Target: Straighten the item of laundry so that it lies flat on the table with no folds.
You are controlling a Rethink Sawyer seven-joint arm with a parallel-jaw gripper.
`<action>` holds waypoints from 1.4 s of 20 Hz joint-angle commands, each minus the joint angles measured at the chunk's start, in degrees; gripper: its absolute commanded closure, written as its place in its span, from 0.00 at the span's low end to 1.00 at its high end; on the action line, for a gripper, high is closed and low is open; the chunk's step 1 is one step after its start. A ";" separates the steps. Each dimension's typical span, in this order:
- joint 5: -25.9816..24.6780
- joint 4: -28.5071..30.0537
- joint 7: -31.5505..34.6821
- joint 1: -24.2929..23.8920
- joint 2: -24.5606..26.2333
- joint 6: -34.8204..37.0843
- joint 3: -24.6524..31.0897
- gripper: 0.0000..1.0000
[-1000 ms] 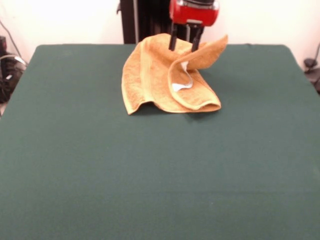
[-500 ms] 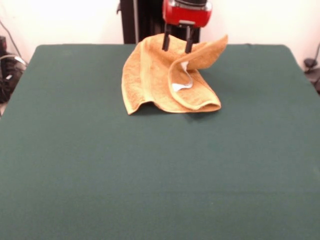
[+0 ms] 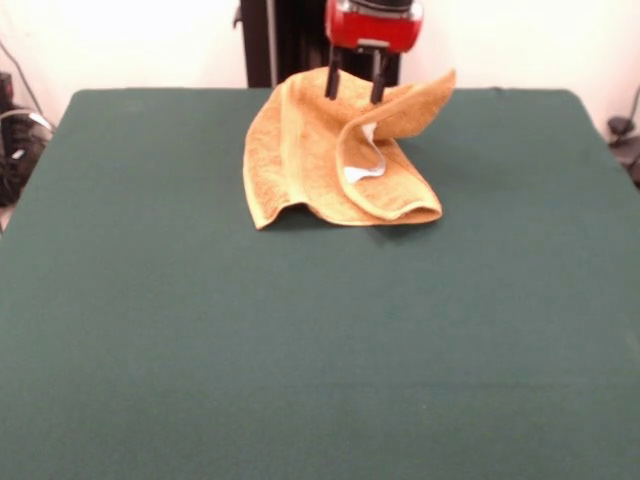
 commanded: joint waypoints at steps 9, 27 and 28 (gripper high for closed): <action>3.55 2.58 8.83 -1.99 -4.32 4.31 9.67 0.00; 1.98 2.21 9.78 -3.20 -1.27 -2.22 10.41 0.00; 1.60 1.93 9.82 -3.03 -0.50 -3.21 10.11 0.00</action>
